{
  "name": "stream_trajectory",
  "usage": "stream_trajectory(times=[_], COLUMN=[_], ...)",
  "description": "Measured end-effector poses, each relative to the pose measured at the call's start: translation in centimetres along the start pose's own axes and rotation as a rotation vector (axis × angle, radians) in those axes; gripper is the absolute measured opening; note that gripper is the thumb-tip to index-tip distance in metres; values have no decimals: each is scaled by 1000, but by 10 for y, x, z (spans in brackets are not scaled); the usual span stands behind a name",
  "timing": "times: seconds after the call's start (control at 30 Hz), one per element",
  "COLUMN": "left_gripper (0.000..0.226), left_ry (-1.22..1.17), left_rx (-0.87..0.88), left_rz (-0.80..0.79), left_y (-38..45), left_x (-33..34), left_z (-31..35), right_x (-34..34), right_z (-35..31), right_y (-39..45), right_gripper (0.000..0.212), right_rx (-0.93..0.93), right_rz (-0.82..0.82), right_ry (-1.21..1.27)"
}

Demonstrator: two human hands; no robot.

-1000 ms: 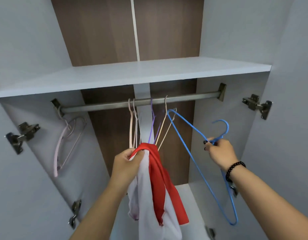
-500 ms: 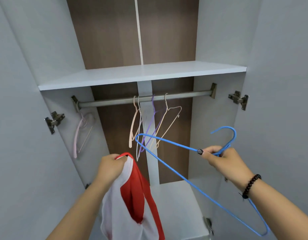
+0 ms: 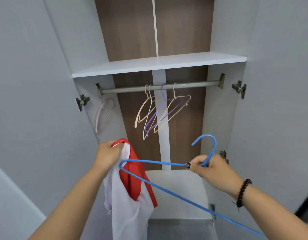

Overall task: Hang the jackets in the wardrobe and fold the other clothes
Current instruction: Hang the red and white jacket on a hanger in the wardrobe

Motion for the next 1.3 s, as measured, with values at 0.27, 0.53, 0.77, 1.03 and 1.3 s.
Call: stream_trajectory(times=[0.27,0.53,0.77,1.03,1.3], left_gripper=[13,10,20,22,15], left_ry=[-210,74,478,660,565], left_rx=[129,543,725,815,812], left_rz=[-111,-363,-475,-386,-189], left_y=[-103,-141,-142,-139,-118], left_x=[0,19,18,-2,-25], left_z=[55,76,64,59,85], right_x=[33,36,35,37,38], right_z=[0,-17,-26,-31,-28], right_y=[-34,-54,-64,-63,-73], right_gripper=[22,27,33,21,39], right_rx=[42,-74,-87,-185,-315], right_rz=[-44,104,146,198,744], right_ry=[-63,37,220,250,-64])
Point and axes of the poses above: each hand's wrist, its own y-axis towards the middle knuckle, its own x-axis out of the palm, z = x × y, the point moved 1 cm from there along y, towards the middle knuckle, and after that the axes turned 9 degrees about -z, right-handed, at the moved point
